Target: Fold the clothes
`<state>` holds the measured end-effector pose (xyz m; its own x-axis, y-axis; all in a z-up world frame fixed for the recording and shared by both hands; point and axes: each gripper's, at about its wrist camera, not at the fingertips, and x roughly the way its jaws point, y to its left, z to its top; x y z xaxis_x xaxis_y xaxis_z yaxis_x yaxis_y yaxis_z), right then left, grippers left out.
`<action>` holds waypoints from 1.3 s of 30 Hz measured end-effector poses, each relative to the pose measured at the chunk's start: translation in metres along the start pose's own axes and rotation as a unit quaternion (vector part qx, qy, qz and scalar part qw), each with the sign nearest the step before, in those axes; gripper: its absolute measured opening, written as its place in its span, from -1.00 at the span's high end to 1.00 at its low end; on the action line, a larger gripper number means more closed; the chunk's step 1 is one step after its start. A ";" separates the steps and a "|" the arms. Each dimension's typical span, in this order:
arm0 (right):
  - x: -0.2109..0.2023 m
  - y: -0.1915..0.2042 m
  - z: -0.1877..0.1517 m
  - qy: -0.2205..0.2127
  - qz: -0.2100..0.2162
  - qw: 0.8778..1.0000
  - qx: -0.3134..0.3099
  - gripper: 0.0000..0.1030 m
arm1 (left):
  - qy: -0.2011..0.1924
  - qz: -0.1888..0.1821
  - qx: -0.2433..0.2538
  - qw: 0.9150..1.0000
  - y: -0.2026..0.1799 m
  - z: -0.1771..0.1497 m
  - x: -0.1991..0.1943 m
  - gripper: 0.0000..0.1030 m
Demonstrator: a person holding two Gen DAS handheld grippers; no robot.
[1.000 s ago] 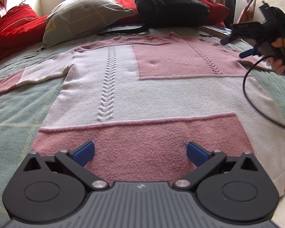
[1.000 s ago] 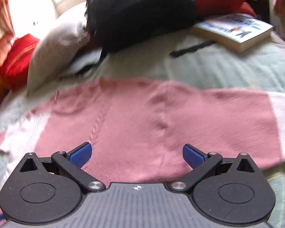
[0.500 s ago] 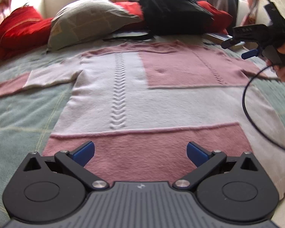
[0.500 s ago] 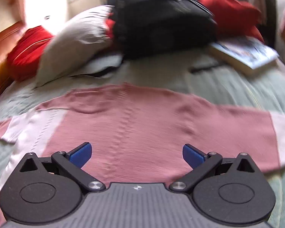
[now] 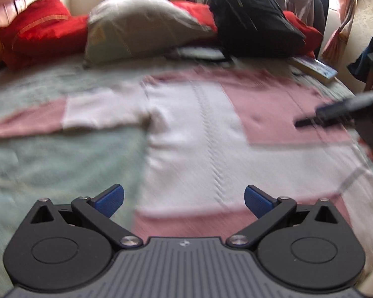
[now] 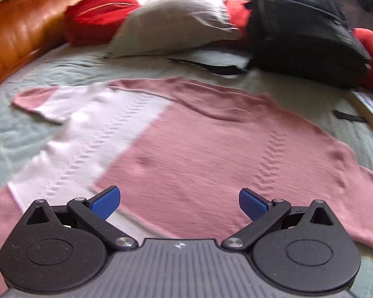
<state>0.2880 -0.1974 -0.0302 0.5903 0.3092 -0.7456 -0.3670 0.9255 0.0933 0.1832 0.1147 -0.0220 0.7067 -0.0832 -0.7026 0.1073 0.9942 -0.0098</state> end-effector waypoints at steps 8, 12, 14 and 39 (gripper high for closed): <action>0.007 0.031 0.006 -0.007 0.049 0.999 0.013 -1.00 | -0.018 0.028 -0.002 0.999 0.069 0.054 0.075 -0.99; 0.017 0.032 0.005 0.005 0.059 0.998 0.028 -1.00 | -0.014 -0.005 -0.047 0.999 0.096 0.058 0.112 -0.98; 0.023 0.030 0.005 0.010 0.059 0.998 0.037 -1.00 | -0.009 -0.016 -0.061 0.998 0.103 0.053 0.122 -0.98; 0.034 0.011 -0.008 0.025 0.070 0.995 0.065 -1.00 | 0.023 -0.195 -0.038 0.980 0.016 0.040 0.124 -0.98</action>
